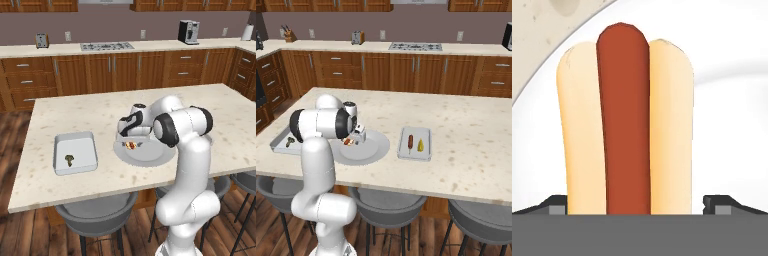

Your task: Place one cooked food and one vegetable from the large plate to each tupperware container.

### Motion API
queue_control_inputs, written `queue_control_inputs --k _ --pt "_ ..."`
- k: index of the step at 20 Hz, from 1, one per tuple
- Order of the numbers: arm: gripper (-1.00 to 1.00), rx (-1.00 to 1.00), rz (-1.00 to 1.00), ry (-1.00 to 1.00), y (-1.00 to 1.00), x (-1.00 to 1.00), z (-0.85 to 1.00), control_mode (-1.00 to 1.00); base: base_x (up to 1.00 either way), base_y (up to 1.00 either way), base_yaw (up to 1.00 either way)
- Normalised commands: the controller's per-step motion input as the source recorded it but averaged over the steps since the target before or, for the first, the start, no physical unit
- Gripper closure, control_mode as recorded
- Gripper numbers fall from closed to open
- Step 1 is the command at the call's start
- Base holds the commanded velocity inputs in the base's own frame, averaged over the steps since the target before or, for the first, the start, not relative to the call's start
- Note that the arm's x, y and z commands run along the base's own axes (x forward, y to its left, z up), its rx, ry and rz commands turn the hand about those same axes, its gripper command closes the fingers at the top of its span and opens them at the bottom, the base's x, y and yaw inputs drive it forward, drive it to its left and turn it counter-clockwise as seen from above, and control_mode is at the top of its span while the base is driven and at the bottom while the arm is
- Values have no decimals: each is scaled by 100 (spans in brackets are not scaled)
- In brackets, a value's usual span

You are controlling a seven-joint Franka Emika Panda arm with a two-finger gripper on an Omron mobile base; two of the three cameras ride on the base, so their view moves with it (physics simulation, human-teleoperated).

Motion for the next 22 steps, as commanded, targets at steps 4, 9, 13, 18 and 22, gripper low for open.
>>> queue_control_inputs --k 4,9,13,18,22 --pt "-100 0 0 0 0 0 0 -100 0 0 0" --pt "100 0 0 0 0 0 0 -100 0 0 0" --pt "100 0 0 0 2 0 0 -100 0 0 0" --pt "100 0 -6 -3 57 -21 69 -100 0 0 0" --pt "100 0 0 -3 100 -41 98 -100 0 0 0"
